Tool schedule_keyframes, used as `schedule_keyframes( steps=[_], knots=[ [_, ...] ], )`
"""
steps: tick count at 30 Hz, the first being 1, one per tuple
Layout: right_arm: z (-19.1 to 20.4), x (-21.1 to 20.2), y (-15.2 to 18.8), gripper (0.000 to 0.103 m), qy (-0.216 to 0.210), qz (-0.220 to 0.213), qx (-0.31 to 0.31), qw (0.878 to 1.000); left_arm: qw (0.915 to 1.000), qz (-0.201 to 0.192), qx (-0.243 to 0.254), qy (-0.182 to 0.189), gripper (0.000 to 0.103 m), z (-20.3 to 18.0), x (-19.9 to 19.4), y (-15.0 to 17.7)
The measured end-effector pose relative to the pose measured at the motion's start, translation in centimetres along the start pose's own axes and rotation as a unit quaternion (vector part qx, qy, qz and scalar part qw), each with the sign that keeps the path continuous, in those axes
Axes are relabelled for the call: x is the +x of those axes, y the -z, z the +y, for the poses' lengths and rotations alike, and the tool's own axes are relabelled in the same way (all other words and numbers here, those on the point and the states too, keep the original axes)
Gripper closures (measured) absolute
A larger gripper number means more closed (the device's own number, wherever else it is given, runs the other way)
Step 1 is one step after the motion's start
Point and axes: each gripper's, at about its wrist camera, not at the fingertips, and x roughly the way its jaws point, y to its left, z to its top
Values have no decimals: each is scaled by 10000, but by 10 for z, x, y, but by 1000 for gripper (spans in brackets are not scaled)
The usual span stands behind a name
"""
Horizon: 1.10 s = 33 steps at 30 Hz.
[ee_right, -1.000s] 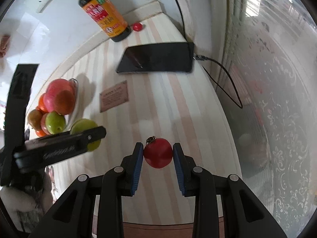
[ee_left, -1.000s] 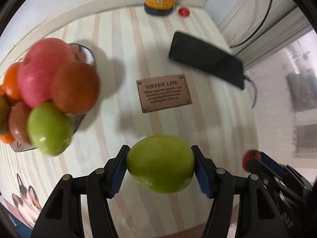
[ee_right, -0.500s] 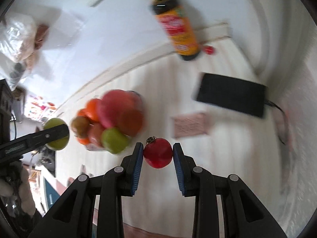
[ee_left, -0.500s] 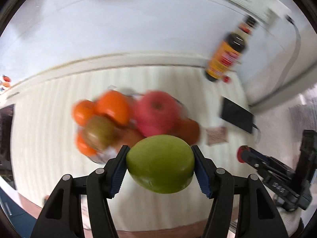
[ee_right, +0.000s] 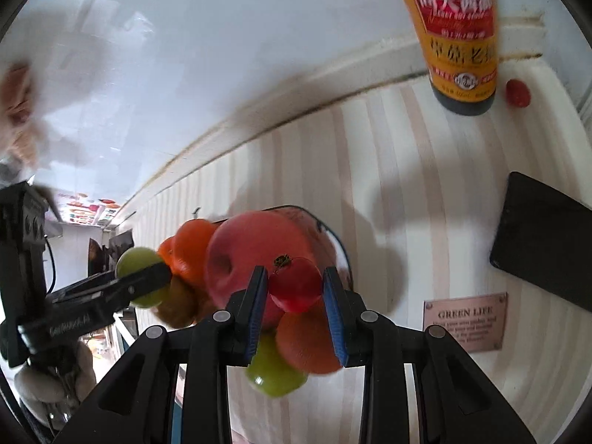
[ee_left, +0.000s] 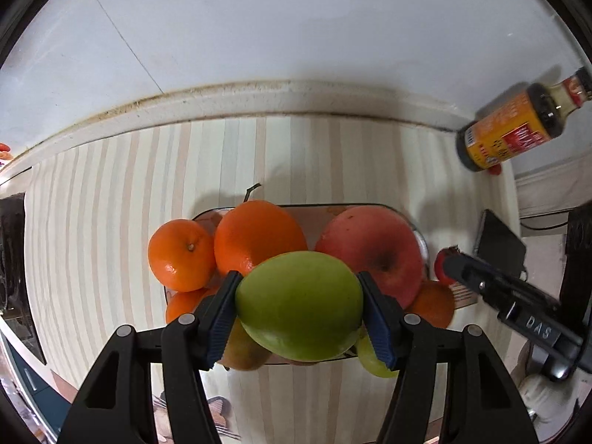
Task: Organize fruits
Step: 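Carry the green apple with the left tool while the right tool carries the cherry tomato onto the plate, then open both tools on the plate and withdraw them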
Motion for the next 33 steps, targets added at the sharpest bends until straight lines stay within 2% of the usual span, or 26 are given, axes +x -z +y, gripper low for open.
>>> schedule_keyframes(
  steps=[6,13,14,17,20,24,28,29,31,33],
  knots=[
    [-6,26,-7,70,182,255,-20,9995,9998,157,-12,-76,43,3,13,-1],
    [-15,39,-9,68,177,381,172,9990,9993,327,90,-172,43,0,17,-3],
    [-19,39,-9,63,194,415,194,9988,9993,329,95,-170,41,0,17,-3],
    [-23,39,-9,52,192,453,265,9984,9992,379,91,-54,28,-2,19,-5],
    [-24,41,-10,52,192,467,308,9982,9990,422,121,-113,23,-5,21,-7],
    [-26,34,-8,49,175,421,322,9984,9994,329,54,-69,23,-3,14,-6],
    [-19,18,-6,24,298,226,193,9991,9999,12,-115,-18,22,6,-7,-2],
    [-14,11,-4,18,387,149,73,9991,9997,-110,-207,1,16,10,-16,0],
    [4,-6,3,9,771,-57,-310,9965,9988,-359,-331,-12,9,17,-31,7],
    [23,-20,13,6,1125,-227,-665,9912,9966,-644,-498,-73,7,26,-49,22]
  ],
)
